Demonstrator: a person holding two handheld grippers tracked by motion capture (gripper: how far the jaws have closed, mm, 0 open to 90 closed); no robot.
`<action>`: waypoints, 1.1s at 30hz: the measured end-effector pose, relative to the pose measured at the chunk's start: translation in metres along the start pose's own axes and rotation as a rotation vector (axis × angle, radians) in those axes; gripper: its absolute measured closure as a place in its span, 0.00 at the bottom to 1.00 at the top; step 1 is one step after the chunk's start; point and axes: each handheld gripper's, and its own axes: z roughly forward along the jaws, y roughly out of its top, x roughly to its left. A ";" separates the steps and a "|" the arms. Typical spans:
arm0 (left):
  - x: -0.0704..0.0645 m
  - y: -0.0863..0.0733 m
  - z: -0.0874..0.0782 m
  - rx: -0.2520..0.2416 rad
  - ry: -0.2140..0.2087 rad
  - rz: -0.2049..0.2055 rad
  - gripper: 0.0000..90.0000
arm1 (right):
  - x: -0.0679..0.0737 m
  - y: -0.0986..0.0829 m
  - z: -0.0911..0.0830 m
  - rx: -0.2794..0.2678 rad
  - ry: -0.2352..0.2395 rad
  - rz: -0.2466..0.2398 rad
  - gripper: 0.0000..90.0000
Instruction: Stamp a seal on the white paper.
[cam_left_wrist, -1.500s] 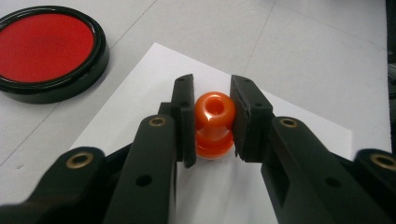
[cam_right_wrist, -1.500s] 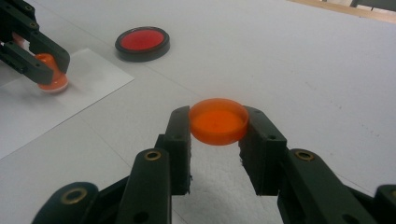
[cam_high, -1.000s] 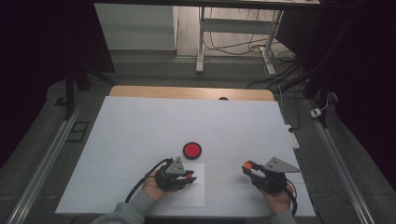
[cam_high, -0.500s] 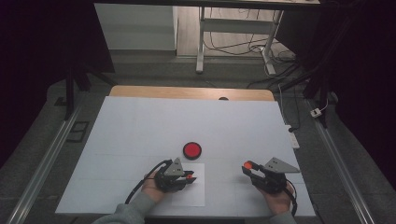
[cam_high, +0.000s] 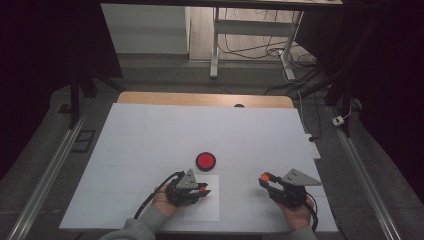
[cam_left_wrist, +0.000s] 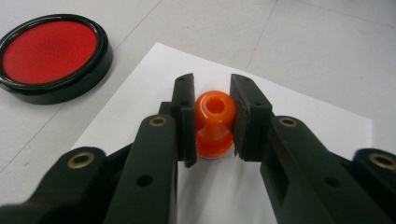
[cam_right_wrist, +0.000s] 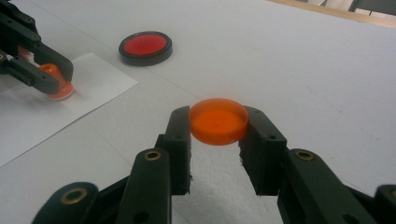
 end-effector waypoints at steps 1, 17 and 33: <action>0.000 0.000 0.000 0.000 0.000 0.000 0.81 | 0.000 0.000 0.000 -0.003 0.000 0.000 0.72; 0.007 0.010 -0.010 -0.027 0.000 -0.004 0.81 | -0.001 0.000 0.000 -0.005 0.002 0.000 0.72; 0.015 0.018 -0.030 -0.144 -0.101 -0.110 0.81 | -0.001 0.000 0.001 0.000 0.005 0.000 0.72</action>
